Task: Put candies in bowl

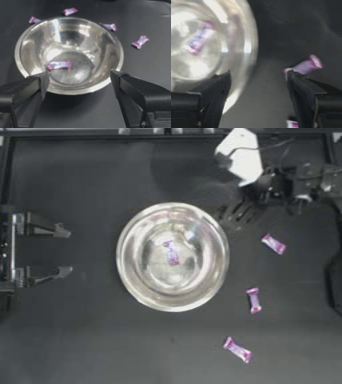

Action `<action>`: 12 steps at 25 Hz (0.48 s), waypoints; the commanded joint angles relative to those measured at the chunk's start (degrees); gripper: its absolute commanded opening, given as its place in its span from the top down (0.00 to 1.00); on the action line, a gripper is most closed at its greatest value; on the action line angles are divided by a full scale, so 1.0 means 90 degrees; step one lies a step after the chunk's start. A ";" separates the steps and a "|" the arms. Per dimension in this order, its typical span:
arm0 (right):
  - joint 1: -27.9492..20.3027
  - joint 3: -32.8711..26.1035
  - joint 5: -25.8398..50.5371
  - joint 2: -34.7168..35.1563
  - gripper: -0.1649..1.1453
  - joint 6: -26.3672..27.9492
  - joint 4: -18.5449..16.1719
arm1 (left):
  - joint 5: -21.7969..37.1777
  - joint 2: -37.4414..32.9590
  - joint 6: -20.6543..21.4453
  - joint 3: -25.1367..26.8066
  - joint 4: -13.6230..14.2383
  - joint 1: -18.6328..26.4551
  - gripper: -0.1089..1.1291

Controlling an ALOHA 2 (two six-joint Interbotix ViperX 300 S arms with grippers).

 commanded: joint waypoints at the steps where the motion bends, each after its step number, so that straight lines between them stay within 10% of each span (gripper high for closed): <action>1: -0.0137 0.0166 0.0195 -0.0225 0.15 0.0010 -0.0215 | -0.0059 0.0137 -0.0010 -0.0059 -0.0010 0.0010 0.09; 12: -0.0137 0.1309 0.0273 -0.0947 0.15 0.0137 -0.0146 | -0.0059 0.0137 -0.0010 -0.0059 -0.0010 0.0059 0.09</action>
